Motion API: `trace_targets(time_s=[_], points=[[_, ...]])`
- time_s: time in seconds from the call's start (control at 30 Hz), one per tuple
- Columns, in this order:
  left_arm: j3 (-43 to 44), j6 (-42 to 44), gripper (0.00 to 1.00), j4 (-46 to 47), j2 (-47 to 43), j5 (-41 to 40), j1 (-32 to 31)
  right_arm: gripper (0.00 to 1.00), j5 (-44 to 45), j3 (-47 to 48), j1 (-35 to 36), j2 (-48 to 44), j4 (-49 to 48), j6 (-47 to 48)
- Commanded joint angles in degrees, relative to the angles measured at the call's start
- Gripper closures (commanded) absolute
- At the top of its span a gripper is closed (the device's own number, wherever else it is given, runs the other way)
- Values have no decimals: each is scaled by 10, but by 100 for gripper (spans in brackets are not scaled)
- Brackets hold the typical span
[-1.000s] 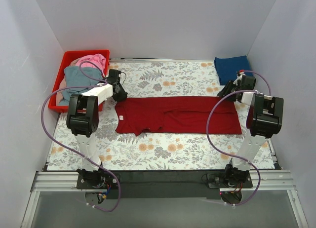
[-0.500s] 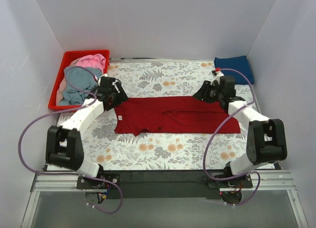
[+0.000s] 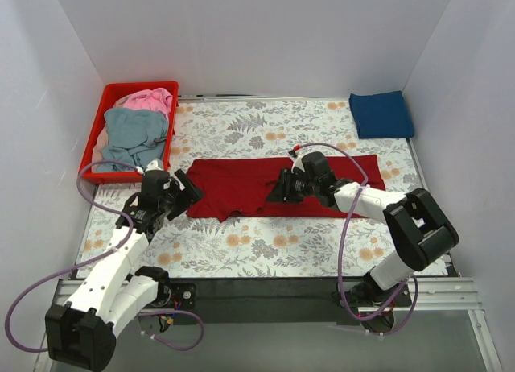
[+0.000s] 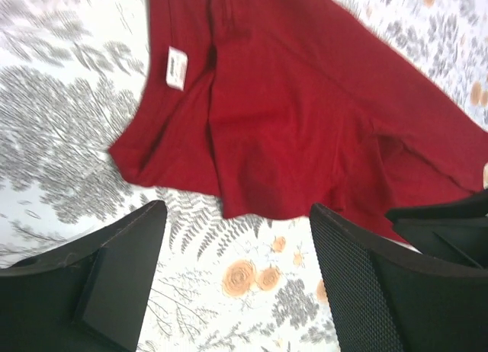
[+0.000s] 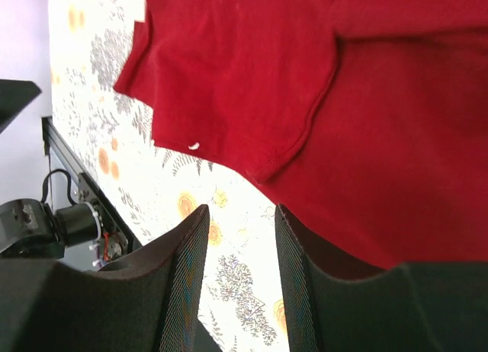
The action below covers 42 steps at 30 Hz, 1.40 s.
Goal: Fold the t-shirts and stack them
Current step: Fold the tshirt
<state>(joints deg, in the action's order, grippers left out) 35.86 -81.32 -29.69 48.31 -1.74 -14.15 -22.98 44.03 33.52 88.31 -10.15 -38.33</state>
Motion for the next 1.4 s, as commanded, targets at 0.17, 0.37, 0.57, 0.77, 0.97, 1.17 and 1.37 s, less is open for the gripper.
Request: trace_targets(time_s=[0.17,0.37,0.57,0.77,0.97,1.17,1.37], points=[[-33,-53,35,20,119,103,-26,53,8,36,34,70,-33,-61],[-19,-53,40,42,181,103,-52,53,15,51,41,106,-50,-83],[-18,-54,41,42,198,100,-64,54,22,60,42,126,-50,-99],[-12,-53,43,42,209,98,-71,57,18,59,43,147,-50,-108],[-9,-51,43,40,220,99,-76,69,22,42,42,143,-50,-104],[1,-48,48,41,250,101,-83,88,29,28,39,132,-50,-97],[11,-53,61,40,264,91,-91,99,24,29,39,138,-51,-86]])
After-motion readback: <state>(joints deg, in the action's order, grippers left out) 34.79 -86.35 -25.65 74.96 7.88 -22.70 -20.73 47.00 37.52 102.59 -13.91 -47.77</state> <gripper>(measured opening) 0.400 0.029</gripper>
